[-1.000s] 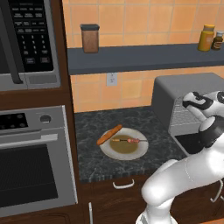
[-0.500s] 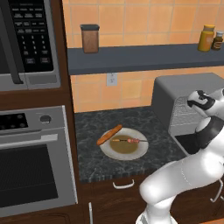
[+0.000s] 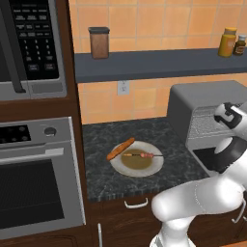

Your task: Pick up the kebab skewer and baguette bread, and place them inside the toaster oven. Close the toaster oven door and start by setting the timer.

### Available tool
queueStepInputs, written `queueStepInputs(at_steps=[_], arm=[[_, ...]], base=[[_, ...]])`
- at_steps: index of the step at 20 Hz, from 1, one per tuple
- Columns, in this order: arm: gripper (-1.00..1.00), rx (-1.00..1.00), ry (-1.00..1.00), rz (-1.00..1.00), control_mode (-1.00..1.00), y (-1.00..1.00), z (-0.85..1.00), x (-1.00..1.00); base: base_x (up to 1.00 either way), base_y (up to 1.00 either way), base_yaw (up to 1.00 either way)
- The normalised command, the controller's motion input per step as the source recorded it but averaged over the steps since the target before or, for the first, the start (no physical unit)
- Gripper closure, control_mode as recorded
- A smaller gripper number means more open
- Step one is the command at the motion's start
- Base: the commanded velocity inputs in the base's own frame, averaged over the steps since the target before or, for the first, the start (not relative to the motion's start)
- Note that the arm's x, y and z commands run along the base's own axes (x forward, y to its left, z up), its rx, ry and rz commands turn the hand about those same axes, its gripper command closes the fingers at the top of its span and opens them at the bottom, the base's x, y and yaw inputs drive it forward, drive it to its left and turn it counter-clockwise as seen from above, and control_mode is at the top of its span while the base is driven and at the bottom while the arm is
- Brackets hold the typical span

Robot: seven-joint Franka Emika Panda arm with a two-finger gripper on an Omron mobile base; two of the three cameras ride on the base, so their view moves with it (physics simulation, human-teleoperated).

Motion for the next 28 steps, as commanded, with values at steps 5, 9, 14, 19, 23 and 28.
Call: queueStepInputs(at_steps=[5,9,14,19,23,28], arm=[[-1.00,0.00,0.21,0.00,-1.00,0.00,-0.98,-0.78],[-1.00,0.00,0.21,0.00,-1.00,0.00,-0.98,-0.83],[-1.00,0.00,0.19,0.00,-1.00,0.00,-0.93,-0.92],[-1.00,0.00,0.16,0.00,-1.00,0.00,-0.53,-0.68],[-1.00,0.03,0.01,0.01,-1.00,0.00,0.16,-0.13],[-1.00,0.01,0.00,0.04,-1.00,0.64,0.45,-0.37]], base=[[0.00,0.00,0.00],[0.00,0.00,0.00],[0.00,0.00,0.00],[0.00,0.00,0.00],[0.00,0.00,0.00],[0.00,0.00,0.00]])
